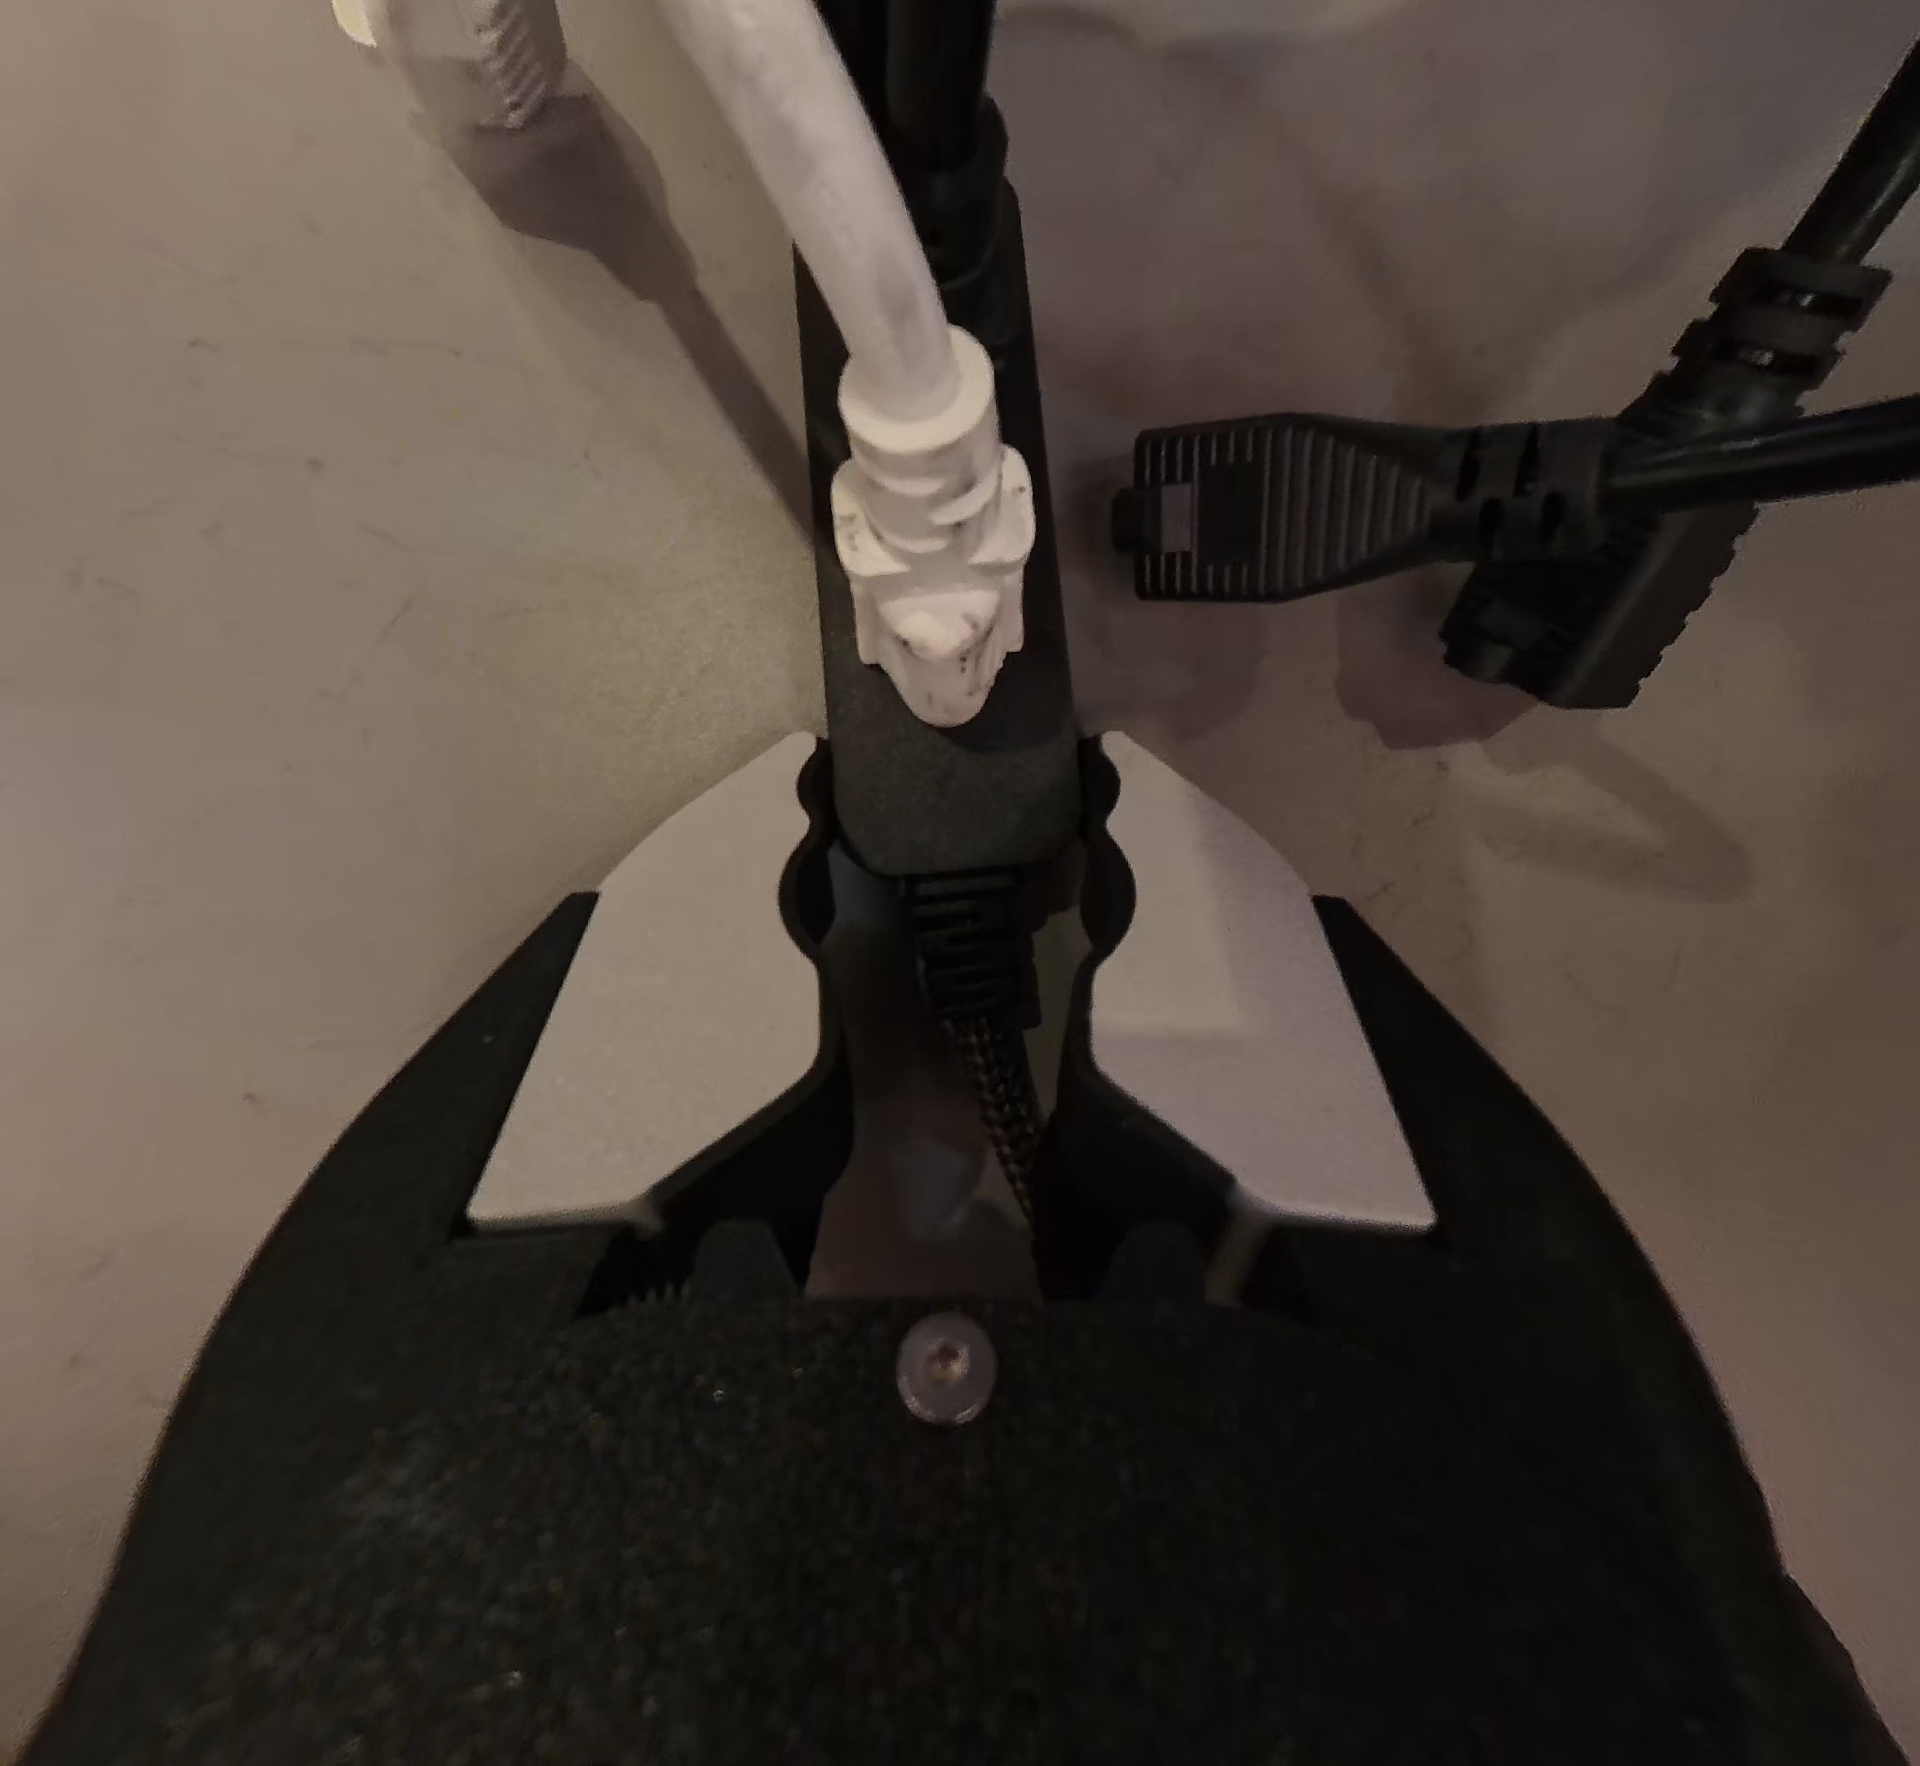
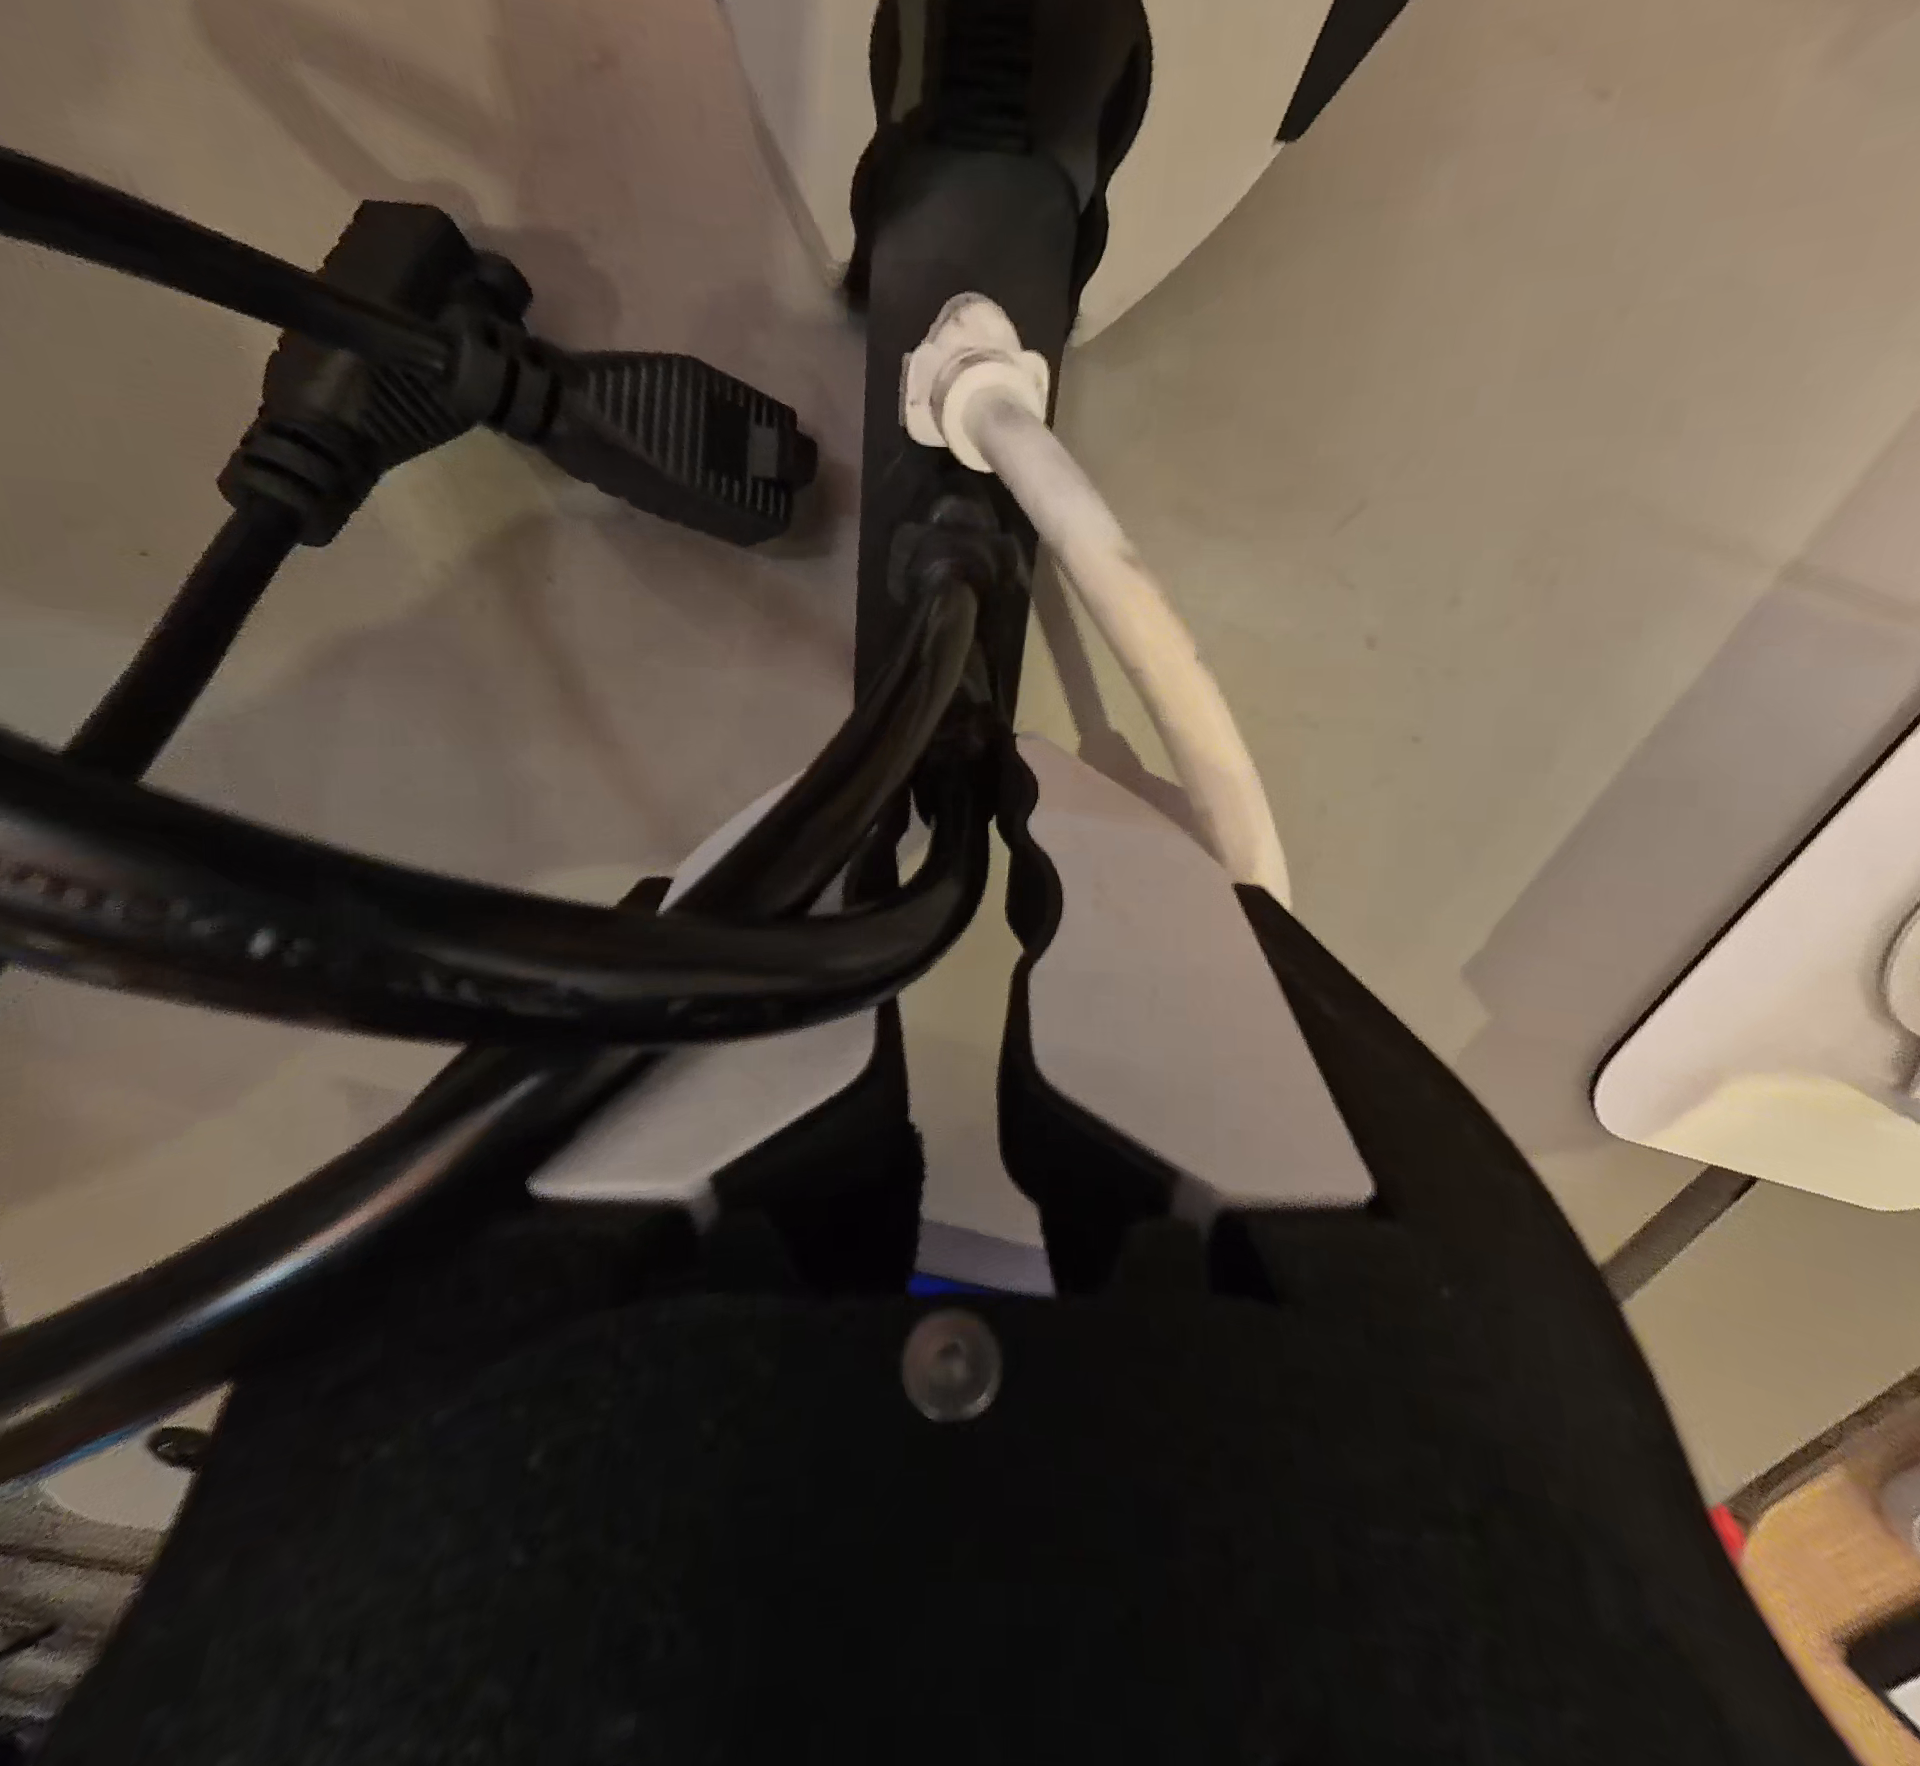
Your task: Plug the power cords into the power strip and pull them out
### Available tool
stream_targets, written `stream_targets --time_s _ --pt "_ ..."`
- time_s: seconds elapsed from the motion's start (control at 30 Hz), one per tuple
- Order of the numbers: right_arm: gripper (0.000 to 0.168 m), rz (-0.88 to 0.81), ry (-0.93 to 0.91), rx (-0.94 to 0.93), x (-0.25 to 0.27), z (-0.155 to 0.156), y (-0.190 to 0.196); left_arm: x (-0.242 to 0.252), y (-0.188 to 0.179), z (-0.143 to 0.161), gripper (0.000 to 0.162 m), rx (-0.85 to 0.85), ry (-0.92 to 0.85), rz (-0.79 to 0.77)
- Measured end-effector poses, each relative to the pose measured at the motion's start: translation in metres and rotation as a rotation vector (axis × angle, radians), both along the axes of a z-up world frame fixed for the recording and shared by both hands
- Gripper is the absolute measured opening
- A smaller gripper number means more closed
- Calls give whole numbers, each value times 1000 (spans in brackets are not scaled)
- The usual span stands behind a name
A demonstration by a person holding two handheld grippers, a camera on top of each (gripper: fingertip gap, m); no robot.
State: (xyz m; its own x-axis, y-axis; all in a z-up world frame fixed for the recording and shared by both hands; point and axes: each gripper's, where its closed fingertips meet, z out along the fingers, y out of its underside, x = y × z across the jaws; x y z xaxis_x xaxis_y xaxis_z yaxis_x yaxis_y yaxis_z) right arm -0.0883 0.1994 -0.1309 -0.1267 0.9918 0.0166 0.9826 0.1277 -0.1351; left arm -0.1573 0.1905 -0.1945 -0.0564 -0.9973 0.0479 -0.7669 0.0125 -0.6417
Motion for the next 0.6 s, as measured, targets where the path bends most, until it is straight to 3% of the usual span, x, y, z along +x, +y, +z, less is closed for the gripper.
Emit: stream_targets --time_s 0.6 --pt "17 -39 -13 -56 -4 -3 -4 3 -1 0 45 -6 -35 5"
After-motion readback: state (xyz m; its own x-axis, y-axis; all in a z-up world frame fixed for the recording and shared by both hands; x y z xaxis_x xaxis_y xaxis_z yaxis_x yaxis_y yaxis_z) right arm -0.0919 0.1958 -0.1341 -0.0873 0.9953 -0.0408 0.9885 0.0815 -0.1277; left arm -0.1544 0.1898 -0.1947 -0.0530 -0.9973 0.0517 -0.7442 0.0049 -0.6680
